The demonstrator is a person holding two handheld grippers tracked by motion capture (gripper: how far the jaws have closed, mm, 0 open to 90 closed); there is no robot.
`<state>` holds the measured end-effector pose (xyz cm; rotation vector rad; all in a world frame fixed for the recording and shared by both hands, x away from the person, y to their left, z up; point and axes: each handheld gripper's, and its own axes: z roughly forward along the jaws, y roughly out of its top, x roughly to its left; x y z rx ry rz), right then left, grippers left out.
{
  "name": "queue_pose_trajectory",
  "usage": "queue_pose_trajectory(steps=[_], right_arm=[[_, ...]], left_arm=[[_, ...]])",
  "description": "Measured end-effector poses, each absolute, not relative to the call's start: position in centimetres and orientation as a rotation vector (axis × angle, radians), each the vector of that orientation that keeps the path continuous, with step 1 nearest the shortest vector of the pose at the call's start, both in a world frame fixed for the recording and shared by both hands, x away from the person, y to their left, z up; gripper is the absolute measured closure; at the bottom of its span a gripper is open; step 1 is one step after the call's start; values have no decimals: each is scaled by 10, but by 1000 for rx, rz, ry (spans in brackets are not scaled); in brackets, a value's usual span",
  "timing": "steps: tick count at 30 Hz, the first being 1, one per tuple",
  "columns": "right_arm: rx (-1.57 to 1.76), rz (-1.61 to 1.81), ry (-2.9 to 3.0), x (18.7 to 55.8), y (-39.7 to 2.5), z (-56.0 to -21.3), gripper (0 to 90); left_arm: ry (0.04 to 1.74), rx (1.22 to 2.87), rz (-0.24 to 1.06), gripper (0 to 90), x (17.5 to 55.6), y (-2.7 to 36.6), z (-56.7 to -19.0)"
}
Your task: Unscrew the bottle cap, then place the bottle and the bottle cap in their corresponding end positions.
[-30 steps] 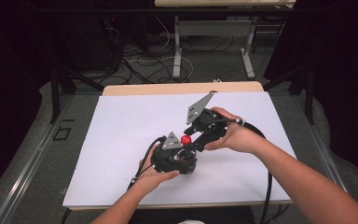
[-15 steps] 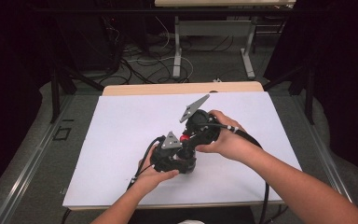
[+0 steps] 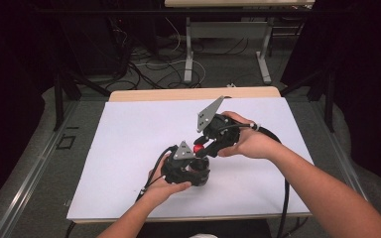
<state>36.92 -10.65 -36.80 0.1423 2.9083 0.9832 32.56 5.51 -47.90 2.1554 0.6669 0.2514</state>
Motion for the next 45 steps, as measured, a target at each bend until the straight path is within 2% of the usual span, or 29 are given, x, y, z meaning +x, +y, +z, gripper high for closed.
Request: queue_pose_trajectory(steps=[12,18,23,45], right_arm=[[266,1025,2840,368,-120,-361,612],[319,1025,2827,366,-125,-363,612],[399,1025,2802,364,-130,-369,612],[694,958,2728,364,-146,-396,612]], left_arm=[[699,2147,232,300,328,60,-478],[713,2131,276,300,333,63,-479],[760,2104,247,300,335,65,-479],[808,2081,293,299,383,71,-437]])
